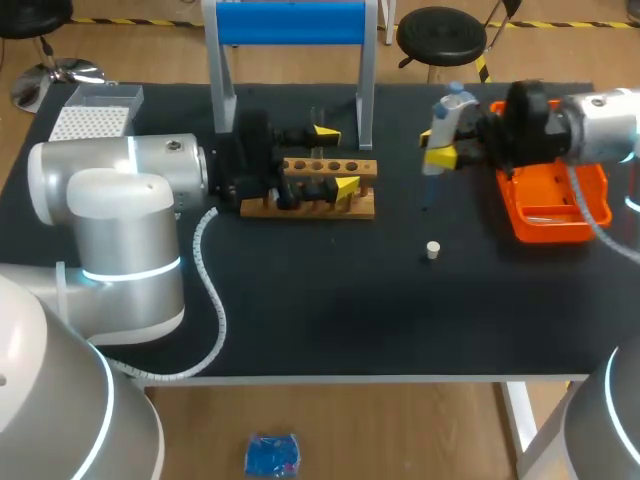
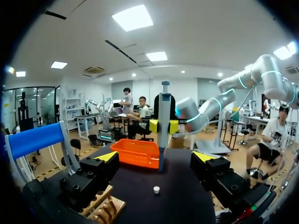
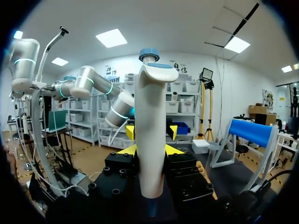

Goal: Invert the test tube, pick up the pipette, mount the tip to pipette, aspirate from beaker and dispense into the tube, eject the tip, return the pipette, and cap with the stopper.

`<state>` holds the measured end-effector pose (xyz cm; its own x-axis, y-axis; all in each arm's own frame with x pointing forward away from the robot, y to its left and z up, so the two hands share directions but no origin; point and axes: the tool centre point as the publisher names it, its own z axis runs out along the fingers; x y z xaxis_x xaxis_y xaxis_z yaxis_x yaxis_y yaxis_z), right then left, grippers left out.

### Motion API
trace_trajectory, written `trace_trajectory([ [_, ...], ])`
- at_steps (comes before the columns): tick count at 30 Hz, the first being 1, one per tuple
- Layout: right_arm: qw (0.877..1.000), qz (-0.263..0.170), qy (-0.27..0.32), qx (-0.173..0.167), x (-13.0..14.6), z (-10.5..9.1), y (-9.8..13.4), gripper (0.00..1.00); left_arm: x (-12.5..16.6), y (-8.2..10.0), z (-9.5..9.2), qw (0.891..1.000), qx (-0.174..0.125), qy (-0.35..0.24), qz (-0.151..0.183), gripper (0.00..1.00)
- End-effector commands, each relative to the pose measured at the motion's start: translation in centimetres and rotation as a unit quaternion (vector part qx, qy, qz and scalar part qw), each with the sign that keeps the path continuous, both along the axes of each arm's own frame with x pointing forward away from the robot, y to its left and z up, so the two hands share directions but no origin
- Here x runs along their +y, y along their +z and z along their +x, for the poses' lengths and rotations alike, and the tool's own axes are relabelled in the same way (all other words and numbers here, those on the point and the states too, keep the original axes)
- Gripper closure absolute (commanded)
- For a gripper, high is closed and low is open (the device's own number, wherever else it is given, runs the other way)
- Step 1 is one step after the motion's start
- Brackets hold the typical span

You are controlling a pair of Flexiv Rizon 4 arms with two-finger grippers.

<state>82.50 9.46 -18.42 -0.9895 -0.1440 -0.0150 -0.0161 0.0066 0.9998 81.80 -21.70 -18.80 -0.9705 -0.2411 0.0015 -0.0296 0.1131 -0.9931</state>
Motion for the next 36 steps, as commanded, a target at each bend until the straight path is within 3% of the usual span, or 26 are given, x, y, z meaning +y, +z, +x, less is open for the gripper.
trace_trajectory([
  [1, 1.0, 0.003, 0.005, 0.001, 1.7, 0.6, -0.8, 1.0, -0.2, 0.4, -0.2, 1.0, 0.0, 0.006, -0.003, 0.0],
  [17, 1.0, 0.014, 0.009, 0.011, 3.4, 0.2, -1.4, 1.0, -0.9, 3.1, -0.5, 0.999, -0.024, 0.015, -0.023, 0.0],
  [36, 0.999, 0.0, 0.045, -0.007, 7.5, 0.2, -1.3, 1.0, -1.0, 3.4, -0.5, 0.999, -0.024, 0.012, -0.019, 0.0],
])
